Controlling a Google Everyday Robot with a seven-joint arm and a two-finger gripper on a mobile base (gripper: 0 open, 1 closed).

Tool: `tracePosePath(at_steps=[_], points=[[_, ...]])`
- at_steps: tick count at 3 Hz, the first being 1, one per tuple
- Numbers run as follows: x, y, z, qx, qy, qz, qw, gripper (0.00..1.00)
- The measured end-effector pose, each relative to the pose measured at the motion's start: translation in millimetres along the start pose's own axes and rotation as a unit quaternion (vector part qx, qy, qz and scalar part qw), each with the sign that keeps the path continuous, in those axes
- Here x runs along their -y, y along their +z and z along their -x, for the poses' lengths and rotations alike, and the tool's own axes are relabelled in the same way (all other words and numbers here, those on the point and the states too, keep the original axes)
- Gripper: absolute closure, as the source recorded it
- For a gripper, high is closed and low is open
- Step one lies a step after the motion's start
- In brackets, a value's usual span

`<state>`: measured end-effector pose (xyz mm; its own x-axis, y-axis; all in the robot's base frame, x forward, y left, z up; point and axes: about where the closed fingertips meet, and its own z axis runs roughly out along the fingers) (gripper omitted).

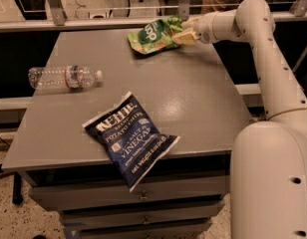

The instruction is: Move green rice chip bag near blue chip bag

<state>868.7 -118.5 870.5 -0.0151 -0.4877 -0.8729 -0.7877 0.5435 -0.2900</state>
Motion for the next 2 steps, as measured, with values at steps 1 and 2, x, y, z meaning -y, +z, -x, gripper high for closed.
tracePosePath(at_steps=[1,2], points=[[1,-13,9,0.003,-0.006,-0.002,1.0,0.88],[3,-32,19,0.004,-0.011,-0.007,0.9999,1.0]])
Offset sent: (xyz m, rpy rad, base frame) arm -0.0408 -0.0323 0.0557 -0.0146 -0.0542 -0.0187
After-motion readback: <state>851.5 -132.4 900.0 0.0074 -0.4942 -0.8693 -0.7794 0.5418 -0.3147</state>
